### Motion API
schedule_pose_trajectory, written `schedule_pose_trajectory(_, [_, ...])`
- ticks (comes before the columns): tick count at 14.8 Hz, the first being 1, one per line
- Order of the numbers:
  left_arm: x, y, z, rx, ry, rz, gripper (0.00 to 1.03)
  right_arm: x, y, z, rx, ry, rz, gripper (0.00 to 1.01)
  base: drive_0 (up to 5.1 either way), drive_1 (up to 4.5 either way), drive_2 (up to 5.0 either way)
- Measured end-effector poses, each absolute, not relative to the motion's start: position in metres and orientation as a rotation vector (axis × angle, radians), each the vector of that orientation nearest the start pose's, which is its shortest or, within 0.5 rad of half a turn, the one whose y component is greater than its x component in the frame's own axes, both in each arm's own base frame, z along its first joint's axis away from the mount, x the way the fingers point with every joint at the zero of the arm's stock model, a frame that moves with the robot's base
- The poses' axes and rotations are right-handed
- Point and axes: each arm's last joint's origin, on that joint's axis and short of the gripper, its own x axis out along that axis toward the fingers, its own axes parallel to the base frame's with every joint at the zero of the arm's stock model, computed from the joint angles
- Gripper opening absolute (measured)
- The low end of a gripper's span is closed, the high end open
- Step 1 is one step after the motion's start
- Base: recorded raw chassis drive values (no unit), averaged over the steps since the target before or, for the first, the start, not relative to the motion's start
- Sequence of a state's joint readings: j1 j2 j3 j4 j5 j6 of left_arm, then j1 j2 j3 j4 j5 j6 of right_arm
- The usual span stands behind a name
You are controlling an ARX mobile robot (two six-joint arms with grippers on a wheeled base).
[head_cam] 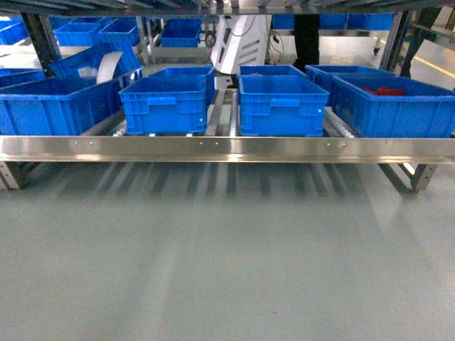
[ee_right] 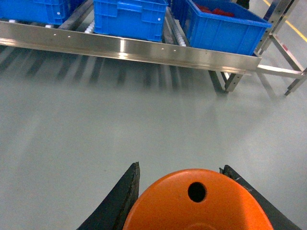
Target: Sort blue parts and orange caps into right shelf containers
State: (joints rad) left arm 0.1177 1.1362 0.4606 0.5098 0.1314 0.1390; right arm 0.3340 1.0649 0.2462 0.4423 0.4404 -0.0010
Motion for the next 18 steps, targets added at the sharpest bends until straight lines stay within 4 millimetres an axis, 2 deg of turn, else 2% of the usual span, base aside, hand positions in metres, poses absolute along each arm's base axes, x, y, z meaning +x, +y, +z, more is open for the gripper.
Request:
schedule_pose_trajectory(15, [0.2315, 0.0236, 0.2199, 0.118, 0.167, -0.025, 0.44, 0.1840, 0.0509, 0.1618, -0.147, 0.350, -0.102, 0.43, 0.0, 0.00, 0.0])
schedule_pose_trajectory(18, [0.2313, 0.0235, 0.2203, 0.118, 0.164, -0.025, 0.44, 0.1840, 0.0508, 0.1617, -0.147, 0.350, -0.102, 0.43, 0.0, 4.11, -4.2])
